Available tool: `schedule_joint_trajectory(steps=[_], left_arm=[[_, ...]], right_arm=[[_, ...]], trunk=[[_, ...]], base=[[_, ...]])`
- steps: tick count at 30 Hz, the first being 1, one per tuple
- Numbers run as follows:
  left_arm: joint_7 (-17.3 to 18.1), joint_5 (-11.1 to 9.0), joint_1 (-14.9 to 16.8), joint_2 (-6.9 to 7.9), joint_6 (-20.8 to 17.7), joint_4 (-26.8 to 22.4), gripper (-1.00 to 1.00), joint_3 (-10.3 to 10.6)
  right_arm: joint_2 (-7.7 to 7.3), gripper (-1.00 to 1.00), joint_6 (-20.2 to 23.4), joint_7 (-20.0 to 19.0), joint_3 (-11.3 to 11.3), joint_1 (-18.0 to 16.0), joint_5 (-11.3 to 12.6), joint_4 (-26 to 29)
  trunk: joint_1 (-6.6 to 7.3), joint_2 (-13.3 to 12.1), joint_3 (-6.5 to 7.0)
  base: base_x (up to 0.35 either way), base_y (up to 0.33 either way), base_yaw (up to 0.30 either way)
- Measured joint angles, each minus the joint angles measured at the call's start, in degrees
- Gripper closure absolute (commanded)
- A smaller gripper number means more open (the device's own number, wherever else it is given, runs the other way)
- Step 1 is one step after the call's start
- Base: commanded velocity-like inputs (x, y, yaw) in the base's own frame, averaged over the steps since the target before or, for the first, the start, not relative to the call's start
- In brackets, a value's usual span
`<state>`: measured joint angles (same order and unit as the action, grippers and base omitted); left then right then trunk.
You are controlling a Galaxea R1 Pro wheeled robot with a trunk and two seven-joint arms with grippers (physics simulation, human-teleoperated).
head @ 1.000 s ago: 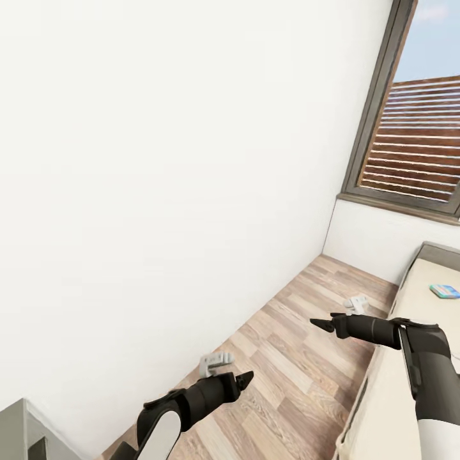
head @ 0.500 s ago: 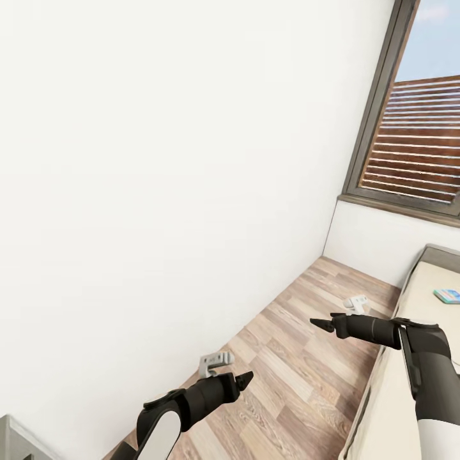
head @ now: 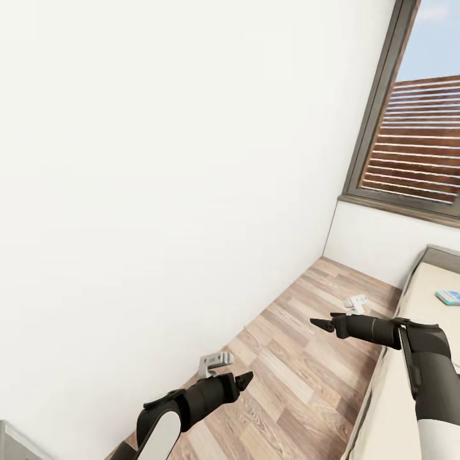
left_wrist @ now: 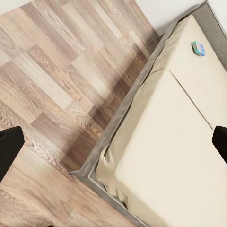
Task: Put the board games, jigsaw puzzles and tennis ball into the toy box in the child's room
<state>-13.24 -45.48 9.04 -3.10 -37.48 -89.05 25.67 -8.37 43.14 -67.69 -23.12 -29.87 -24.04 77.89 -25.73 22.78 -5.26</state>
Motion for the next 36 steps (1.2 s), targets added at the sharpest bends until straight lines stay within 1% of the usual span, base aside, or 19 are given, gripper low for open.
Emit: schedule_joint_trajectory(steps=[5,16,23,28,36], left_arm=[[0.02,0.02,-0.02,0.01,0.01,0.0,-1.0,0.01],[-0.01,0.03,-0.04,0.0,0.02,0.01,-1.0,0.04],[-0.02,0.08,-0.04,-0.03,0.02,0.01,-1.0,0.0],[-0.02,0.14,-0.04,-0.05,0.02,0.01,-1.0,0.0],[-0.02,0.19,-0.04,-0.06,0.02,0.03,-1.0,0.0]], right_arm=[[0.0,-1.0,0.0,-0.01,0.0,0.0,0.0,0.08],[0.0,-1.0,0.0,0.01,0.0,0.06,0.0,0.29],[0.0,-1.0,0.0,0.02,0.02,0.05,-0.01,0.33],[0.0,-1.0,0.09,0.02,0.15,0.07,-0.03,0.35],[0.0,-1.0,0.15,0.02,0.23,0.03,-0.06,0.36]], trunk=[[0.01,0.01,0.0],[0.01,0.0,0.0],[0.0,0.0,0.0],[0.0,0.0,0.0],[-0.01,0.0,0.0]], base=[[0.206,-0.001,0.0],[0.28,0.0,0.0],[0.136,0.0,-0.021],[0.054,0.0,-0.141],[0.023,0.0,-0.222]])
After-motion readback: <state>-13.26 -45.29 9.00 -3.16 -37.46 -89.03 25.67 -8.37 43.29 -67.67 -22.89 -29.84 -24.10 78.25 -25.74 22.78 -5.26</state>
